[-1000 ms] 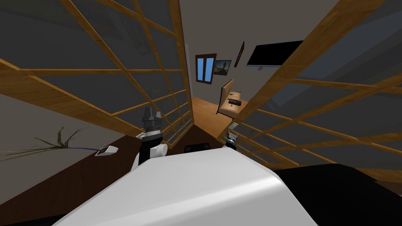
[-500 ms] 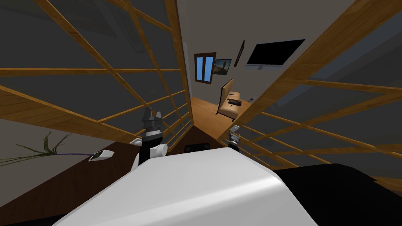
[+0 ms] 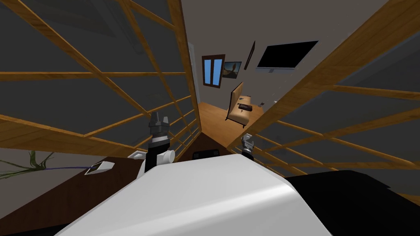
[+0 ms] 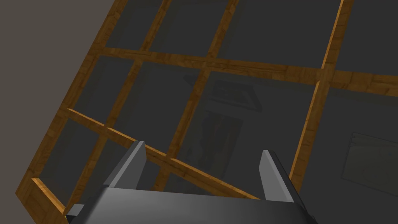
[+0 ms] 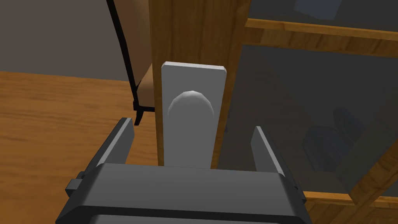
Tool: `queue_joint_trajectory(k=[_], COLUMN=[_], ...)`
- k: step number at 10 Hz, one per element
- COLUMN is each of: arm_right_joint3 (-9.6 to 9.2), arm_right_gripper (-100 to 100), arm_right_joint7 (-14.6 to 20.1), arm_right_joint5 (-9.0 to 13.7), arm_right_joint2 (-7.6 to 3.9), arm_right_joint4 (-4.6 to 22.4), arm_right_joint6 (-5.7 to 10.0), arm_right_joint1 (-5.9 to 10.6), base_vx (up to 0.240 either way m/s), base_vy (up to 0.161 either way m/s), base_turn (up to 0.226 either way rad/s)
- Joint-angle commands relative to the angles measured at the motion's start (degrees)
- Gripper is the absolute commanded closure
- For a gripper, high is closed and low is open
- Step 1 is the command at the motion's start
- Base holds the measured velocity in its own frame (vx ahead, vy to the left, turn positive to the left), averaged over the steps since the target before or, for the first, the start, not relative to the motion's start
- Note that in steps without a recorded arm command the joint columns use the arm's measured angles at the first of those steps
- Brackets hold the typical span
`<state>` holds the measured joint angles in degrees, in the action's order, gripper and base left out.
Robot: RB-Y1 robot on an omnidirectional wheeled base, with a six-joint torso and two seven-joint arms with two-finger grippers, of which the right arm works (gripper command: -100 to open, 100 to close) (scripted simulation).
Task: Pull the door open
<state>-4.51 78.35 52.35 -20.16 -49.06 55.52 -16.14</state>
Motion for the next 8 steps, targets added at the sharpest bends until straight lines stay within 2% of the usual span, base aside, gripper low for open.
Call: queue_joint_trajectory(k=[1,3,4,5,8], arm_right_joint3=[-0.22,-0.48,-0.35,-0.35,-0.35], arm_right_gripper=[-100,-100,-100,100,100], arm_right_joint7=[1.6,3.6,2.8,2.8,2.8], arm_right_joint5=[-0.2,-0.4,-0.3,-0.3,-0.3], arm_right_joint2=[-0.89,-2.21,-1.86,-1.86,-1.86], arm_right_joint4=[1.1,2.1,1.4,1.4,1.4], arm_right_joint6=[0.35,0.60,0.39,0.39,0.39], arm_right_joint1=[0.02,-0.27,-0.46,-0.46,-0.46], base_vx=[0.095,0.140,0.076,-0.021,-0.020], base_vy=[-0.009,-0.023,-0.018,0.009,0.005], base_turn=[-0.017,-0.021,-0.007,-0.014,0.012])
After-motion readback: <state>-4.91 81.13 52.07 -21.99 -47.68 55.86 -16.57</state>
